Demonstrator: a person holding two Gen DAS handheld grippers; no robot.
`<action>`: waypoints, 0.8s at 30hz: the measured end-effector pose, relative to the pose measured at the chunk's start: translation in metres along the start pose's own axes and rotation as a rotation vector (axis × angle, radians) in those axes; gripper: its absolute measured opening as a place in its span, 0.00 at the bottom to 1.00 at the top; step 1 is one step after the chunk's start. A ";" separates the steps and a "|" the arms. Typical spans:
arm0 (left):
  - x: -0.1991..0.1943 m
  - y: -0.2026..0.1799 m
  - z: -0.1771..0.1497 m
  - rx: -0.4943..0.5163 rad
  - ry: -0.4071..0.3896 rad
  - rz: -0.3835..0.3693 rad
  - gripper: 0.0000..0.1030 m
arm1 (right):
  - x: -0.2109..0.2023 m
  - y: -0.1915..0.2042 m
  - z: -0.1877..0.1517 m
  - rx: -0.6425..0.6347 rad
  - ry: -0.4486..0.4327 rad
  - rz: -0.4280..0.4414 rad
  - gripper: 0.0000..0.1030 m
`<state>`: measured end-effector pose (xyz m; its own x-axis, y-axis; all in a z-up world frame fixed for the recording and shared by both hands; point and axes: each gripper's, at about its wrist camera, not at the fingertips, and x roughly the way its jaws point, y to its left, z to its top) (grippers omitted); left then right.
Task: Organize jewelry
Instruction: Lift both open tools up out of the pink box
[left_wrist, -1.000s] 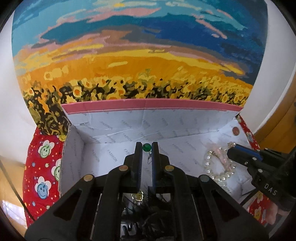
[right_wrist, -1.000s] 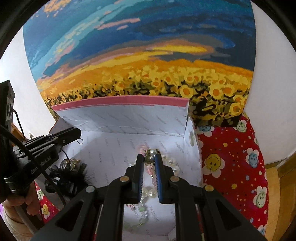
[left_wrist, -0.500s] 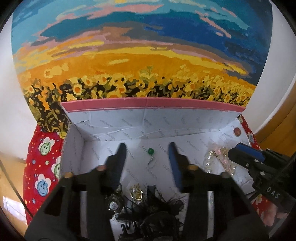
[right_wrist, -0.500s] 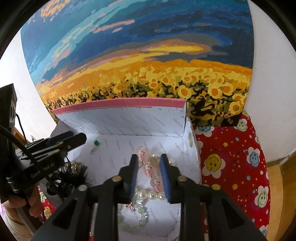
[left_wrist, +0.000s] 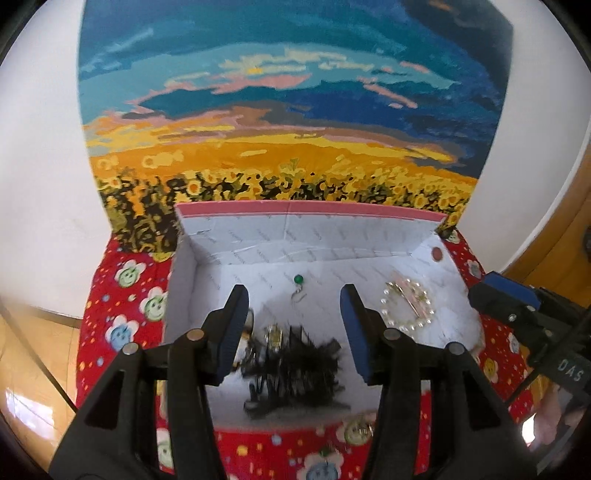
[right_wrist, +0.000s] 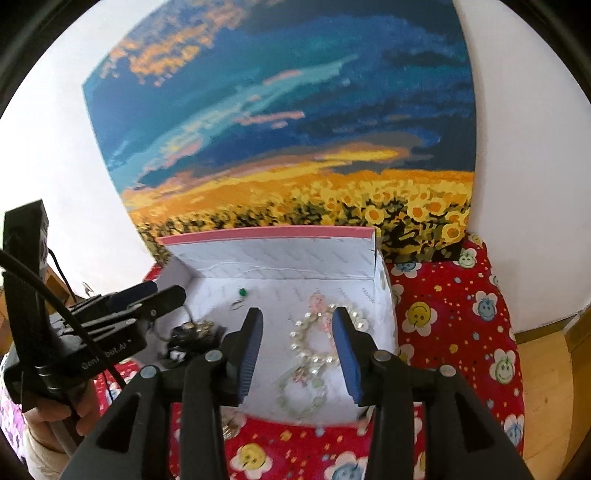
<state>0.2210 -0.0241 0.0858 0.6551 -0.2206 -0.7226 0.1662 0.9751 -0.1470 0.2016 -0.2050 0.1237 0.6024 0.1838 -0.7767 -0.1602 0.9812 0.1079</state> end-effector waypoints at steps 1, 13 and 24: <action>-0.003 0.000 -0.002 0.001 -0.001 0.001 0.43 | -0.005 0.002 -0.001 -0.001 -0.004 -0.001 0.43; -0.053 0.003 -0.044 -0.021 -0.018 0.019 0.43 | -0.063 0.020 -0.033 0.013 -0.026 0.032 0.50; -0.051 -0.010 -0.083 -0.005 0.031 0.005 0.44 | -0.086 0.020 -0.079 0.009 -0.012 -0.030 0.53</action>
<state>0.1246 -0.0209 0.0679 0.6328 -0.2150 -0.7438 0.1590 0.9763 -0.1470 0.0845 -0.2056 0.1436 0.6163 0.1554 -0.7720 -0.1355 0.9866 0.0904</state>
